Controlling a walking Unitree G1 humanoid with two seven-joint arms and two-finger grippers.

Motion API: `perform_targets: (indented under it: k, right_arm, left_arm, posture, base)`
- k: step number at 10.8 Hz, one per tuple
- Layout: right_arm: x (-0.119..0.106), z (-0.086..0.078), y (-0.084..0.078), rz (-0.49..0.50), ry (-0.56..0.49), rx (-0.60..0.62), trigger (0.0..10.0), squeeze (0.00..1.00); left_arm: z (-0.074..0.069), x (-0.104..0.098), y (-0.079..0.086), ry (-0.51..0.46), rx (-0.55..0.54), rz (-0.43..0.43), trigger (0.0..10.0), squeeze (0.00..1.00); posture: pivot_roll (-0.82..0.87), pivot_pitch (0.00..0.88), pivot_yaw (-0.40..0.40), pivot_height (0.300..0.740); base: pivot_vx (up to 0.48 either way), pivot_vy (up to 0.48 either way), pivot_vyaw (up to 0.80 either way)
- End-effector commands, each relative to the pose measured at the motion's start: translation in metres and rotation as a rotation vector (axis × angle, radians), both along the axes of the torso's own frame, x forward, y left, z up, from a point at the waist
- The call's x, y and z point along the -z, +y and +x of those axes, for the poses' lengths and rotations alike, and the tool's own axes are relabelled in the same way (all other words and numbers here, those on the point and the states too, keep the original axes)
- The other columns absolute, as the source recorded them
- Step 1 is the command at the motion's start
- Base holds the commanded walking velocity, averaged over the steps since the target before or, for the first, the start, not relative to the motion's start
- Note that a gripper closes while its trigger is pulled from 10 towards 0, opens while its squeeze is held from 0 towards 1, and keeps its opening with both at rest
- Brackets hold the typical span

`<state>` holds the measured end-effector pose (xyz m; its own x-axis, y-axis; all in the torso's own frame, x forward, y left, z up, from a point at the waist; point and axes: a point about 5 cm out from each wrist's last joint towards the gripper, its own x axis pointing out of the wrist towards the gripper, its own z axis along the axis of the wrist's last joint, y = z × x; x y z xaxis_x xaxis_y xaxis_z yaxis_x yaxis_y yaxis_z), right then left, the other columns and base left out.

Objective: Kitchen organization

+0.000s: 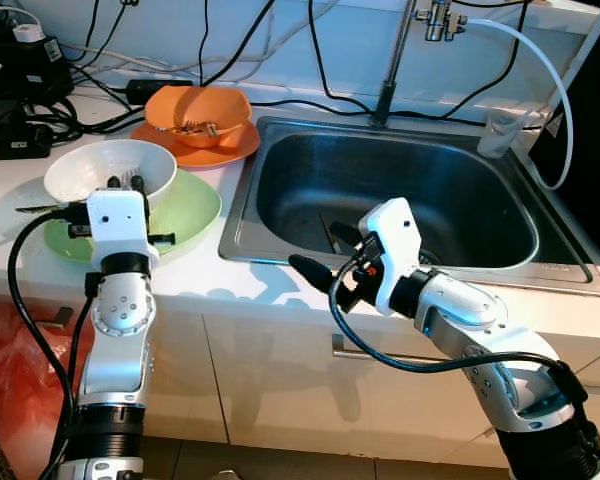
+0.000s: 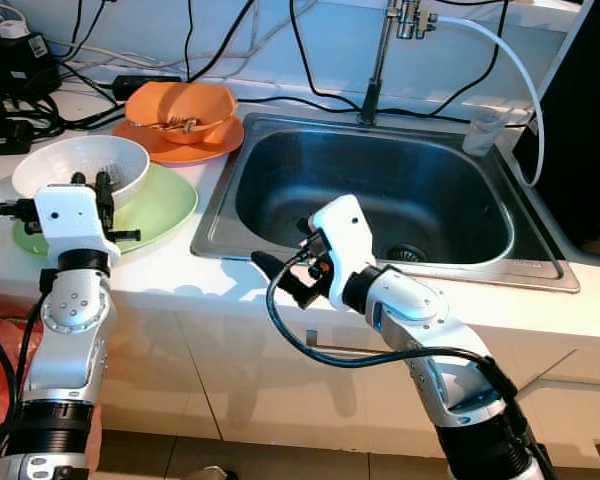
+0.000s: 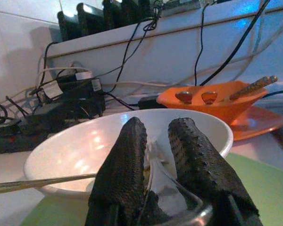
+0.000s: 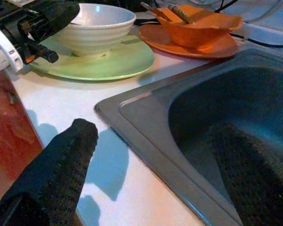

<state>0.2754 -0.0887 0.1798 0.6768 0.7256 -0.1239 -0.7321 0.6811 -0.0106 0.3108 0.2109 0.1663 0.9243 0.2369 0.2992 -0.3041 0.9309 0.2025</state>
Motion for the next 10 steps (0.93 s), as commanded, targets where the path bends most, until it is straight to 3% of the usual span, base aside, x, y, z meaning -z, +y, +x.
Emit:
perform_targets:
  k: [1, 8, 10]
  right_arm:
    - [-0.002, 0.002, -0.005, -0.006, -0.016, 0.025, 10.0, 0.00]
    - [-0.003, 0.004, -0.005, -0.011, -0.028, 0.023, 10.0, 0.00]
    - [-0.003, 0.003, -0.005, -0.005, -0.035, 0.035, 10.0, 0.00]
  left_arm:
    - [0.003, -0.003, -0.004, -0.010, 0.019, 0.011, 0.0, 0.00]
    - [0.005, -0.019, -0.013, -0.086, 0.074, 0.110, 0.0, 0.00]
    - [0.009, -0.031, -0.025, -0.133, 0.127, 0.134, 0.0, 0.00]
  posture:
    - [0.04, 0.000, -0.017, 0.740]
    - [0.03, 0.000, -0.012, 0.740]
    - [0.02, 0.000, 0.004, 0.740]
  base:
    - [0.000, 0.000, 0.00]
    - [0.000, 0.000, 0.00]
    - [0.000, 0.000, 0.00]
